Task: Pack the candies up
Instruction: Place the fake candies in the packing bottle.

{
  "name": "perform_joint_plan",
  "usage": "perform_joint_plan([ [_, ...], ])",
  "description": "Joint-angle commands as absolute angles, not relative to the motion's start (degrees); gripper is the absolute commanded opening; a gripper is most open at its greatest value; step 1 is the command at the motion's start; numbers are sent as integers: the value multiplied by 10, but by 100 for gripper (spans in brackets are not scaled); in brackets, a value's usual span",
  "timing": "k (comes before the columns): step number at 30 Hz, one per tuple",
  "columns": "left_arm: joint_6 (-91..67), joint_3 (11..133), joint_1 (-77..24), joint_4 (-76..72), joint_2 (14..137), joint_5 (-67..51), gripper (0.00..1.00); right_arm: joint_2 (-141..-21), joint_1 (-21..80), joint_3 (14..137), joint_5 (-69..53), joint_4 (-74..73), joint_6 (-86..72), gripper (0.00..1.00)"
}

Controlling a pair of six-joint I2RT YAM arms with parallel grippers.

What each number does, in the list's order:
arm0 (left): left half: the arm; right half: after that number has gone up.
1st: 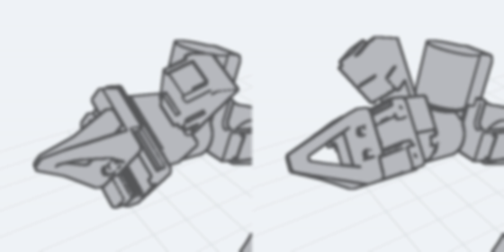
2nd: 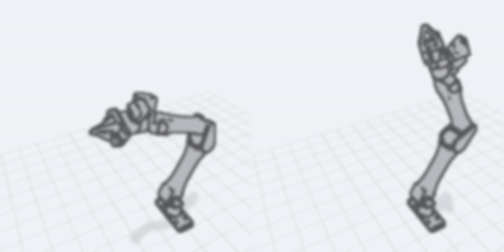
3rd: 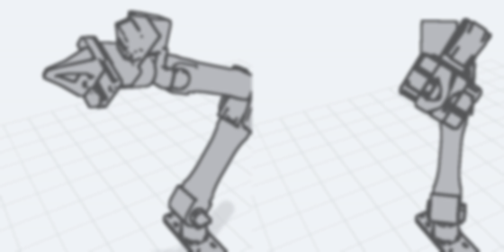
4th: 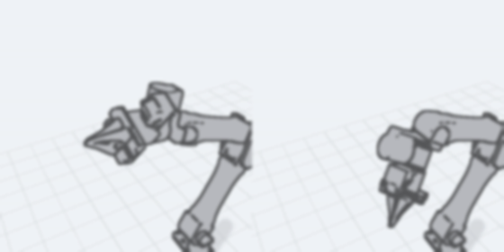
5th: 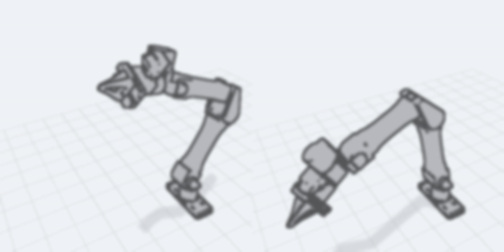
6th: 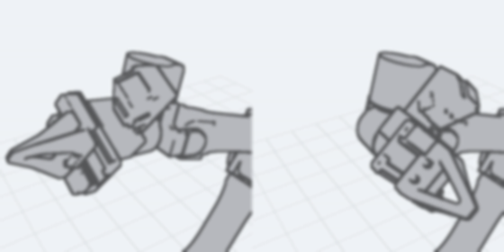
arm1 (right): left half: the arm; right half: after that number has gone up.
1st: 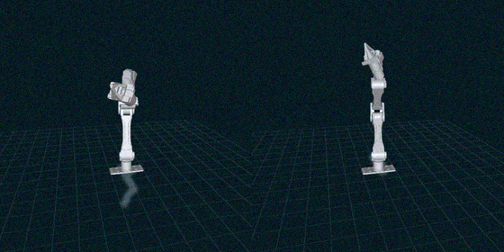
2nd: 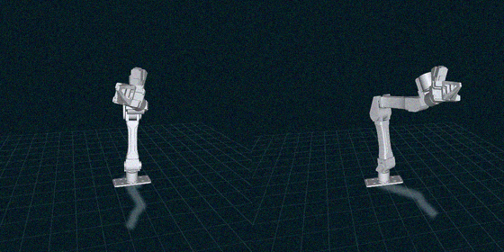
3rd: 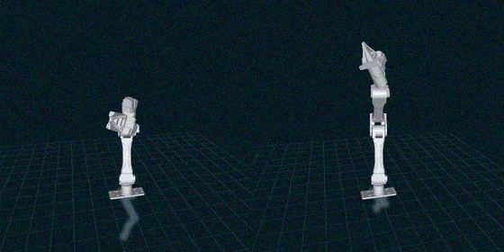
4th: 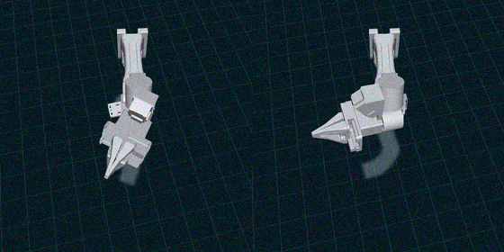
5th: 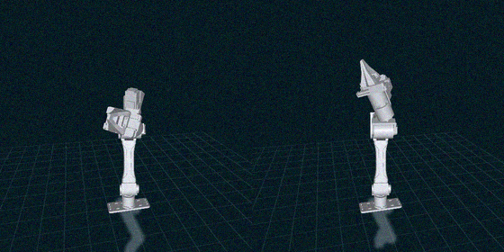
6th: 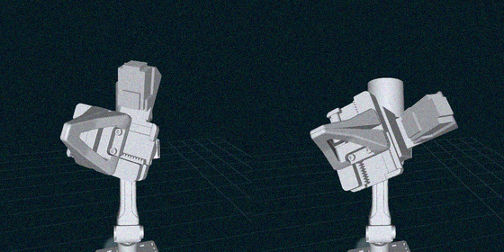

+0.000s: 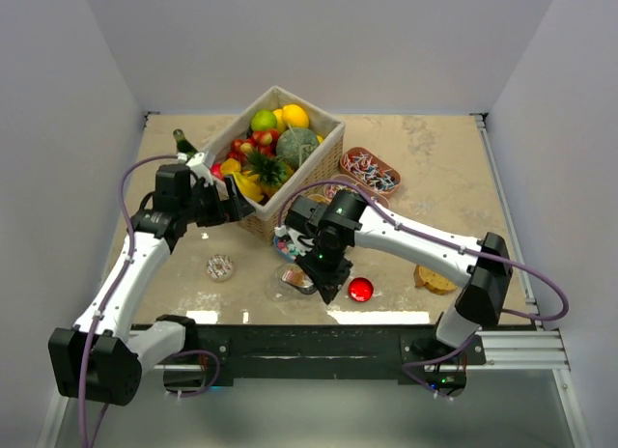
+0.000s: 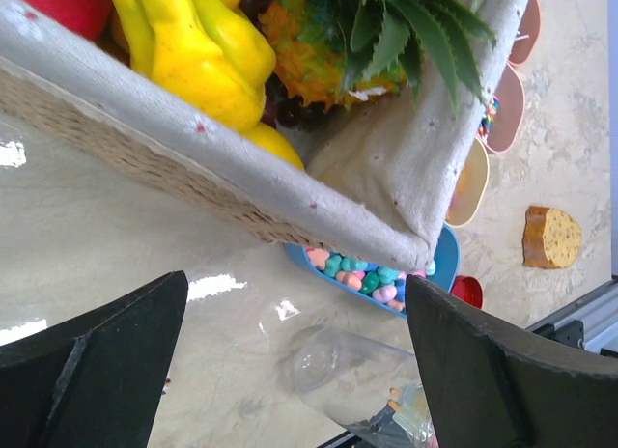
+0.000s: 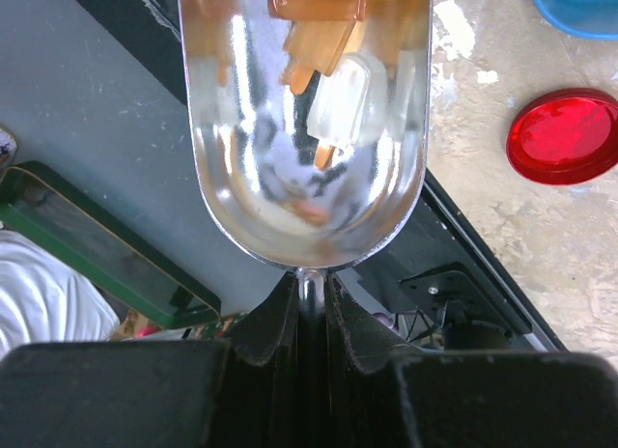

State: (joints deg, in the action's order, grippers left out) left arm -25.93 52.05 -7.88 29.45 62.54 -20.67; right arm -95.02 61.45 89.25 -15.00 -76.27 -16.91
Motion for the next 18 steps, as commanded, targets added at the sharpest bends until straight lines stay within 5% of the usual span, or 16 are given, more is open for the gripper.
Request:
perform_joint_plan([
  [1, -258, 488, -78, 247, 592, -250, 100, -961, 606, 926, -190, -822, -176, 0],
  [18, -304, 421, -99, 238, 592, -228, 100, -1027, 581, 1011, -233, -822, -201, 0],
])
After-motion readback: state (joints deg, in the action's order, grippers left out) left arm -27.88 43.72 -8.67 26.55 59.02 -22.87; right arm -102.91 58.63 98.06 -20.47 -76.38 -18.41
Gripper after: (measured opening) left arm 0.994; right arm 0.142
